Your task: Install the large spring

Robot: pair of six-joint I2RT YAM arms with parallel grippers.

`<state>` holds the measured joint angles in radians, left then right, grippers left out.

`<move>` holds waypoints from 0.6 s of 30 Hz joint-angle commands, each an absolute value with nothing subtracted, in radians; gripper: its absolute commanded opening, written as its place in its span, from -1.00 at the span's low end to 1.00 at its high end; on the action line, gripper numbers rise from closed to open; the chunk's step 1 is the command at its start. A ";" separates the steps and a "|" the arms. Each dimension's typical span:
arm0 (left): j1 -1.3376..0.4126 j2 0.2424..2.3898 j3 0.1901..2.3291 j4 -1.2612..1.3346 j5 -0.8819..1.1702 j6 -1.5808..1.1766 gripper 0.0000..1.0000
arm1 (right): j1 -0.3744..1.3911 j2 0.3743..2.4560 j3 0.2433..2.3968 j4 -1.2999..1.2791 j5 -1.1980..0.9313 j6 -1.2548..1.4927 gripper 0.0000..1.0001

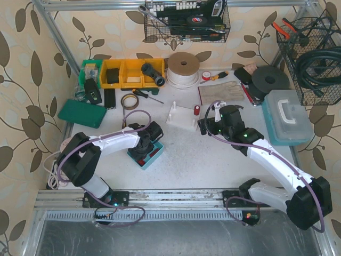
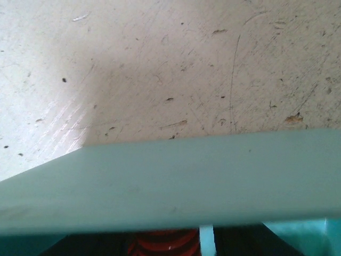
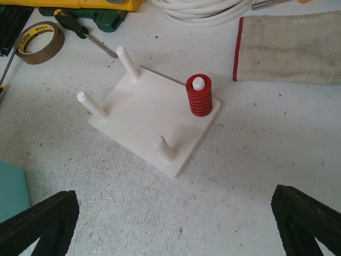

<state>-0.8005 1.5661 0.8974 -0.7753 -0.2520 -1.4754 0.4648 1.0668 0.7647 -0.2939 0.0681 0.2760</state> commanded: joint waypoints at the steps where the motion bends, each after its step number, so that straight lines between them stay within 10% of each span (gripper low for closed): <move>1: -0.811 1.610 0.904 -0.738 -0.220 -1.503 -0.09 | 0.470 1.057 0.753 -0.281 0.088 0.273 0.94; 18: -0.811 1.660 0.932 -0.685 -0.262 -1.450 -0.43 | 0.470 1.051 0.753 -0.285 0.092 0.272 0.94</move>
<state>-0.8005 1.6516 0.9348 -0.6983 -0.2550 -1.4452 0.4648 1.0668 0.7647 -0.2943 0.0757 0.2756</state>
